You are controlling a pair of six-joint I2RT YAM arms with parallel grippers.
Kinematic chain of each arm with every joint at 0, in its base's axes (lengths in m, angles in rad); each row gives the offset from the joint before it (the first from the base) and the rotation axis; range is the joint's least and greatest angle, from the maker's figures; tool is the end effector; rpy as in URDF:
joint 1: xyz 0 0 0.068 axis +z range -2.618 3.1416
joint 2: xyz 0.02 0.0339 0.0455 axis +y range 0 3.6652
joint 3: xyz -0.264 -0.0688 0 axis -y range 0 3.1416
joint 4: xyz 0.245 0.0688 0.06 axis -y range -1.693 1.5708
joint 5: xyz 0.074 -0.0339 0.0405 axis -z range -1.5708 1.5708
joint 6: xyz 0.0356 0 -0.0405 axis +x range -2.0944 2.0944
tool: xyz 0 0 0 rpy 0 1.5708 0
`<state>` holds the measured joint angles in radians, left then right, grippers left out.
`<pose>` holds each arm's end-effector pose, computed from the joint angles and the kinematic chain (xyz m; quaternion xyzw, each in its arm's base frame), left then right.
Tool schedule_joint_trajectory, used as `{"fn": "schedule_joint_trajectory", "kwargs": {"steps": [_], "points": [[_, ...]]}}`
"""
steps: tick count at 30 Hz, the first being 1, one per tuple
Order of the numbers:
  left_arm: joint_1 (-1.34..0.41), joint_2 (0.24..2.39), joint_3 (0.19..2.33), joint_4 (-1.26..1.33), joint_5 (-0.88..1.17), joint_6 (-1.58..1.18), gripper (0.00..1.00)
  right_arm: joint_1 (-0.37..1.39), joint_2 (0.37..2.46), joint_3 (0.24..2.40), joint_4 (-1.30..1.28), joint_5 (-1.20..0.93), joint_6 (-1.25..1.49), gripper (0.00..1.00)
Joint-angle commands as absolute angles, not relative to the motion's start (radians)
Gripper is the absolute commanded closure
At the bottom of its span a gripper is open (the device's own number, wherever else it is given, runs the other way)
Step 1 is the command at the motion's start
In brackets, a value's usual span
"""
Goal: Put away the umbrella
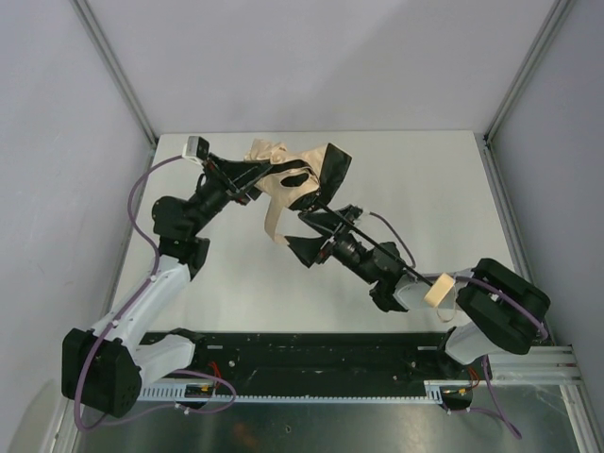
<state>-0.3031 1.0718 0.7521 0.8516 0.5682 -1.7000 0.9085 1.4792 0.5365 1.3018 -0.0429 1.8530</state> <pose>0.2183 -0.0884 0.3780 -0.1201 0.5214 -0.7769 0.3319 0.1777 0.2304 0.2519 0.2433 0.5150 0.8093 0.1433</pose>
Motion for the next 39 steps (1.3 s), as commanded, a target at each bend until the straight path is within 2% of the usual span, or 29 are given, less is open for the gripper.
{"fn": "schedule_joint_trajectory", "kwargs": {"steps": [1,4,9,16,26,29,33,36,39], "points": [[-0.298,1.060,0.815,0.931,0.533,-1.698,1.00,0.946,1.528,0.571,1.389,-0.019,1.866,0.10],[-0.298,1.058,0.808,0.932,0.533,-1.697,1.00,0.953,1.559,0.584,1.423,-0.016,1.889,0.16],[-0.299,1.055,0.823,0.936,0.536,-1.701,1.00,0.961,1.583,0.589,1.416,-0.016,1.904,0.15],[-0.317,1.040,0.810,0.942,0.530,-1.706,1.00,0.963,1.597,0.618,1.438,-0.005,1.922,0.27],[-0.350,1.017,0.767,0.947,0.514,-1.709,1.00,0.964,1.609,0.643,1.465,-0.002,1.939,0.38],[-0.351,1.009,0.761,0.949,0.512,-1.709,1.00,0.964,1.612,0.643,1.472,0.000,1.939,0.38],[-0.351,1.010,0.765,0.950,0.514,-1.711,1.00,0.971,1.612,0.643,1.471,-0.007,1.937,0.34],[-0.357,1.010,0.769,0.953,0.514,-1.713,1.00,0.979,1.617,0.643,1.479,-0.001,1.934,0.42],[-0.361,1.005,0.764,0.954,0.513,-1.717,1.00,0.977,1.624,0.643,1.502,0.022,1.926,0.60]]}}
